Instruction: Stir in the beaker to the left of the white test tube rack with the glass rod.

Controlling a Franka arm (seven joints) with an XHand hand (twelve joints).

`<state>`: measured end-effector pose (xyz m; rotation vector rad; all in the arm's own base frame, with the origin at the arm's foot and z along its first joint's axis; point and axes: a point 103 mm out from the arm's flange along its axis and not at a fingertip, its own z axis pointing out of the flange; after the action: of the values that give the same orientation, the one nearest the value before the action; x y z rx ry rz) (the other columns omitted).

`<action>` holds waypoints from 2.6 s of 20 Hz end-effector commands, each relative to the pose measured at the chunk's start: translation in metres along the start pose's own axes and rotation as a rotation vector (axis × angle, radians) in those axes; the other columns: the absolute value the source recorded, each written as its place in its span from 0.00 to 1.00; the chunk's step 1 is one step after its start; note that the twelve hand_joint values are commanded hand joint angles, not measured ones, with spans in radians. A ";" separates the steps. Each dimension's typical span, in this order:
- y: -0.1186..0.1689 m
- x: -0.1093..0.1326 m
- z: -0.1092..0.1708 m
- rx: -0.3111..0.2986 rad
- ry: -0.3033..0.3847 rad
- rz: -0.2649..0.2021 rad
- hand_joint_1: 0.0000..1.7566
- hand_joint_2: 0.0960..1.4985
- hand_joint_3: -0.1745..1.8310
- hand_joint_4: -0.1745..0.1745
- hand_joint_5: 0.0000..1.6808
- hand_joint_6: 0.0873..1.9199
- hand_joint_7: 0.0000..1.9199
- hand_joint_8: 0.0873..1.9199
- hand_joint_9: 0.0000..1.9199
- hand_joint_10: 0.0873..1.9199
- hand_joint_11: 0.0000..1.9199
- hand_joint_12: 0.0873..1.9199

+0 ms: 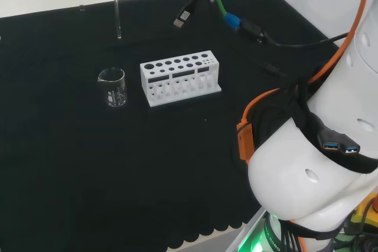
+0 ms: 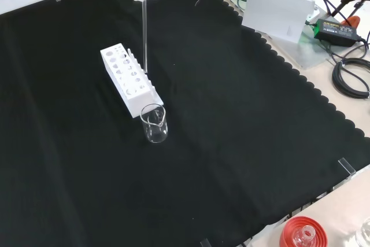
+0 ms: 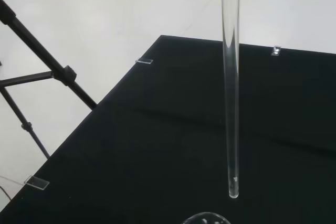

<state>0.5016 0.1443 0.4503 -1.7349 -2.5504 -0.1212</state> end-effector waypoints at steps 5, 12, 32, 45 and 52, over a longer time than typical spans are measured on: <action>0.011 0.009 0.010 0.013 -0.002 -0.035 0.75 0.70 0.00 0.00 0.81 0.00 0.68 0.37 0.85 0.30 0.81 0.34; 0.018 0.005 0.027 0.021 0.000 -0.037 0.75 0.70 0.00 0.00 0.81 0.00 0.68 0.37 0.85 0.30 0.81 0.35; 0.026 0.003 0.097 0.048 0.002 -0.067 0.75 0.70 0.00 0.00 0.80 0.00 0.68 0.38 0.85 0.30 0.81 0.35; 0.035 -0.006 0.134 0.070 0.016 -0.093 0.75 0.70 0.00 0.00 0.80 0.00 0.68 0.38 0.85 0.30 0.82 0.35; 0.039 -0.011 0.137 0.076 0.019 -0.087 0.75 0.70 0.00 0.00 0.80 0.00 0.68 0.38 0.85 0.30 0.82 0.35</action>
<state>0.5341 0.1656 0.3293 -1.6007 -2.5843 -0.0610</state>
